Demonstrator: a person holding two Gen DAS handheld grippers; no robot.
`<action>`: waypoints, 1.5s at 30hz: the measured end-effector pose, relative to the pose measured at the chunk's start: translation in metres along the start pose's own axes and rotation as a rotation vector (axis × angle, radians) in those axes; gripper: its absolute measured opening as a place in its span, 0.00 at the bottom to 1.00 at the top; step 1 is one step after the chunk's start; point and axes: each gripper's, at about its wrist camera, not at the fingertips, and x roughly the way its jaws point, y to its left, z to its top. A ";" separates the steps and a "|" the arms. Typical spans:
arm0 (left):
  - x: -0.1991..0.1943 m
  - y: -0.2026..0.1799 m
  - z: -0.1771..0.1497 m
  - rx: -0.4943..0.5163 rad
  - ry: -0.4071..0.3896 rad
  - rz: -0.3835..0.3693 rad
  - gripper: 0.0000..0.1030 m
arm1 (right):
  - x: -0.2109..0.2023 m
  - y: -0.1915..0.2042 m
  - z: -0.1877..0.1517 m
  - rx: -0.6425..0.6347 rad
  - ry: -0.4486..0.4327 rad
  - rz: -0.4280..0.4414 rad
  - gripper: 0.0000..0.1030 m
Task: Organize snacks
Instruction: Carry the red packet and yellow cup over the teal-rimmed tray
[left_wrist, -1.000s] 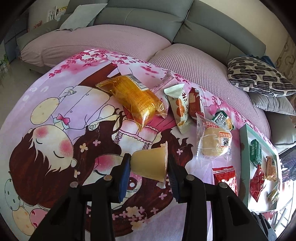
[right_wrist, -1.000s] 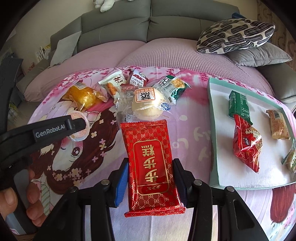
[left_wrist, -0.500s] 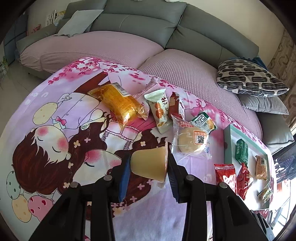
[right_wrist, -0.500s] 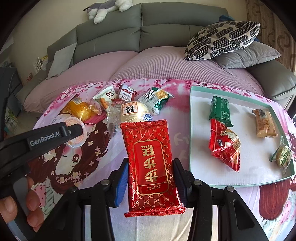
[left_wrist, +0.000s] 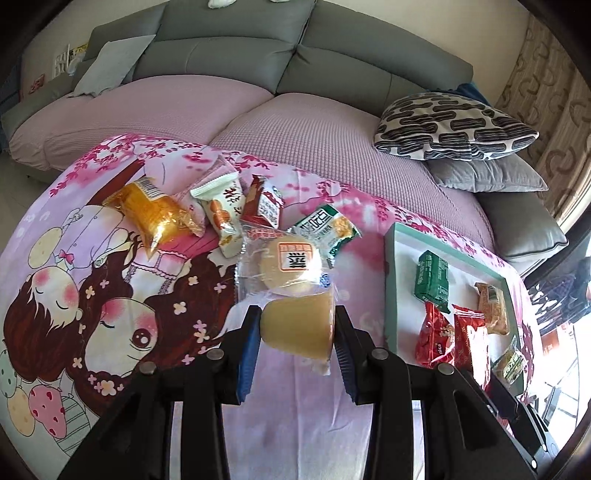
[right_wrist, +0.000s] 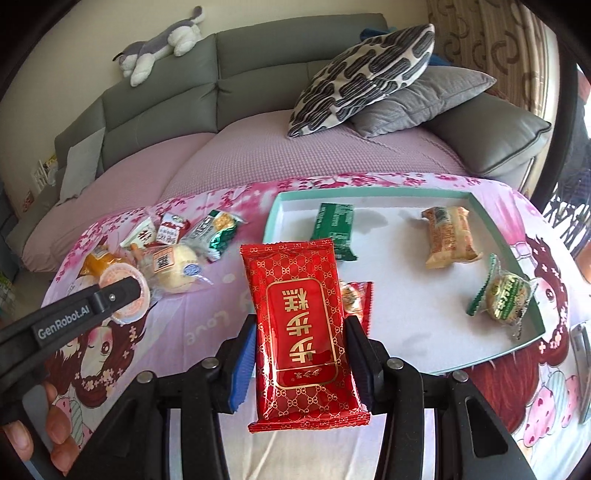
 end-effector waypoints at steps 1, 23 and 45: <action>0.001 -0.005 -0.001 0.007 0.002 -0.005 0.39 | -0.001 -0.008 0.001 0.014 -0.004 -0.011 0.47; 0.036 -0.089 -0.005 0.187 0.021 -0.055 0.39 | 0.010 -0.098 0.010 0.152 -0.010 -0.129 0.47; 0.066 -0.134 -0.024 0.311 0.088 -0.108 0.39 | 0.035 -0.111 0.005 0.171 0.043 -0.159 0.47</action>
